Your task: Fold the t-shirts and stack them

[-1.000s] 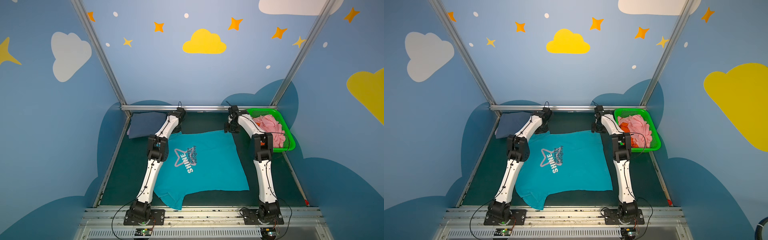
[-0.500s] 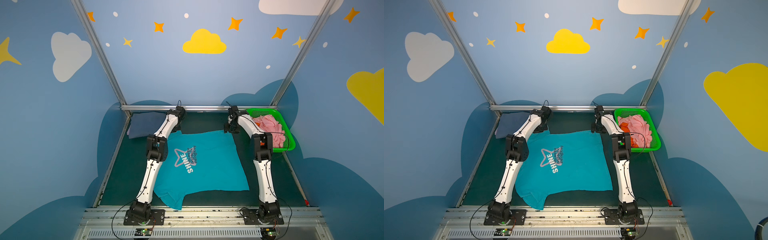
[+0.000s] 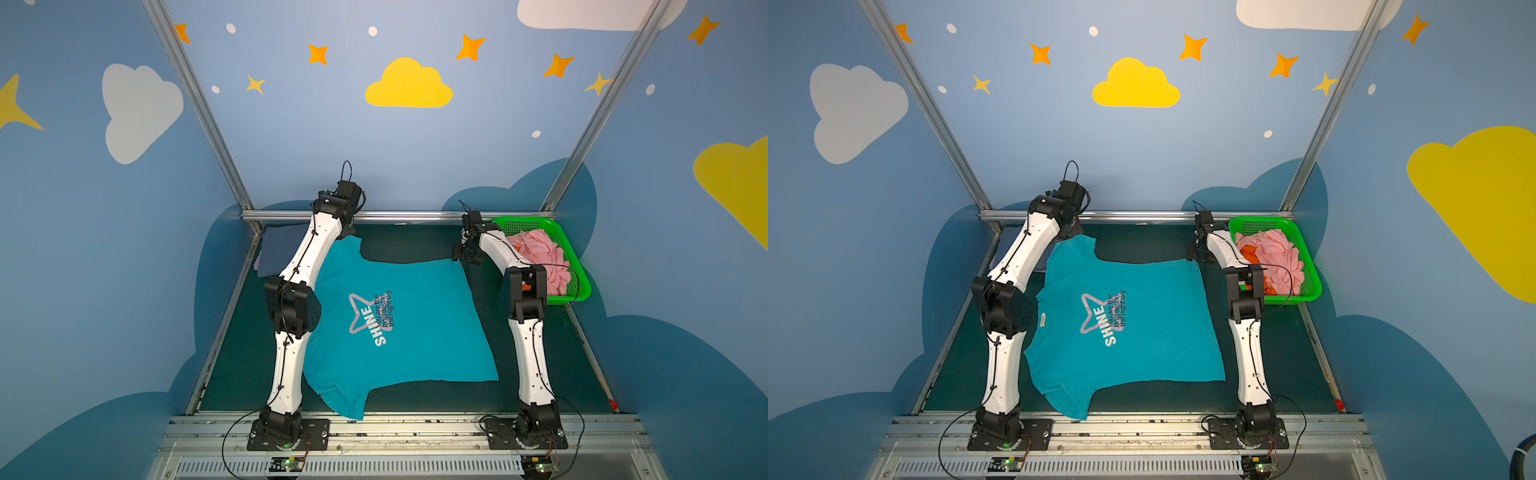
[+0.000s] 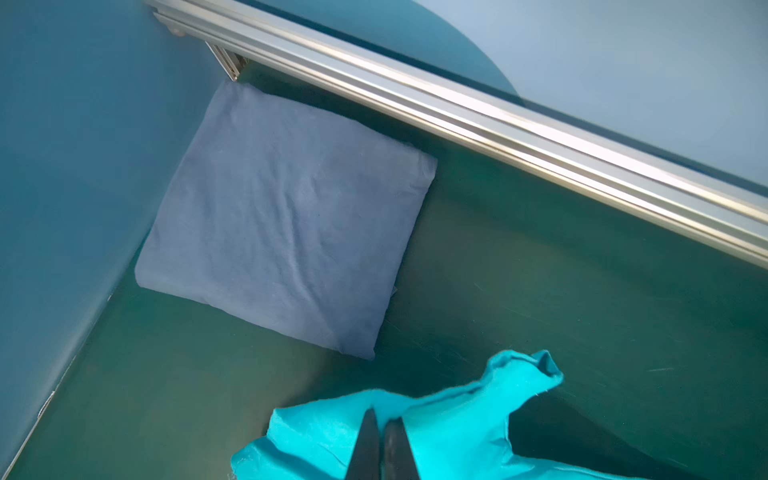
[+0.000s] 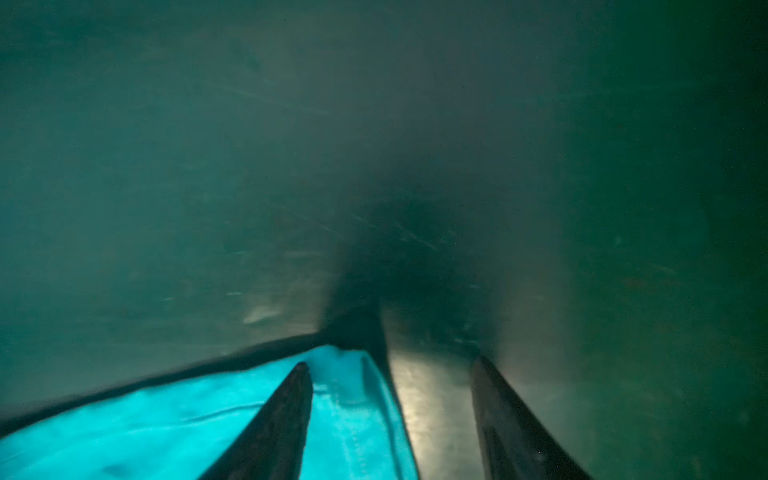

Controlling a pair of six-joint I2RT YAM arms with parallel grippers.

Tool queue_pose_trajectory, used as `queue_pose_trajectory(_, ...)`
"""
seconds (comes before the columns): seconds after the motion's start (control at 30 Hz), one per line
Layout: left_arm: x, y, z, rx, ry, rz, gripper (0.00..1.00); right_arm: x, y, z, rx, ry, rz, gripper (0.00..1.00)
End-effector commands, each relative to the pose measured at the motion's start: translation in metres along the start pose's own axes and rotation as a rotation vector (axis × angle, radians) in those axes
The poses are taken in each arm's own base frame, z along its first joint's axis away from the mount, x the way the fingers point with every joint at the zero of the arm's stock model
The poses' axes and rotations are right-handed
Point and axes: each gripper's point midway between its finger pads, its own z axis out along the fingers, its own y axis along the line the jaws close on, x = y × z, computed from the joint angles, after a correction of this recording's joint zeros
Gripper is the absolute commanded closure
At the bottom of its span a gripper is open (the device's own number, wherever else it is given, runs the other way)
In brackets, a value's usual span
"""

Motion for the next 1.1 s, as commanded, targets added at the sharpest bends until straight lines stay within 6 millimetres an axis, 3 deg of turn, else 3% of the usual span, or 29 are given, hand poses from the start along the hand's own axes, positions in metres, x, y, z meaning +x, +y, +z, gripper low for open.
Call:
queue_pose_trajectory(0.0, 0.005, 0.006, 0.003, -0.034, 0.008, 0.018, 0.96, -0.008, 0.015, 0.016, -0.089, -0.029, 0.015, 0.49)
queue_pose_trajectory(0.03, 0.006, 0.007, 0.003, -0.035, 0.010, 0.019, 0.96, -0.009, 0.018, 0.017, -0.106, -0.031, 0.022, 0.56)
queue_pose_trajectory(0.17, 0.009, 0.007, 0.005, -0.038, 0.021, 0.024, 0.96, -0.012, 0.028, 0.017, -0.173, -0.034, 0.029, 0.98)
queue_pose_trajectory(0.2, 0.010, 0.007, 0.005, -0.040, 0.022, 0.025, 0.96, -0.013, 0.029, 0.015, -0.183, -0.037, 0.028, 1.00)
queue_pose_trajectory(0.37, 0.015, 0.011, 0.003, -0.047, 0.039, 0.025, 0.96, -0.021, 0.021, -0.008, -0.193, -0.057, 0.064, 1.00)
queue_pose_trajectory(0.6, 0.033, 0.027, -0.020, -0.035, 0.031, 0.004, 0.96, -0.021, 0.006, -0.055, -0.202, -0.076, 0.119, 1.00)
queue_pose_trajectory(0.8, 0.081, 0.053, -0.037, -0.051, 0.054, -0.005, 0.96, 0.007, 0.002, -0.077, -0.194, -0.027, 0.152, 1.00)
queue_pose_trajectory(1.07, 0.163, 0.096, -0.040, -0.086, 0.141, -0.036, 0.96, 0.058, -0.009, -0.084, -0.172, 0.018, 0.153, 1.00)
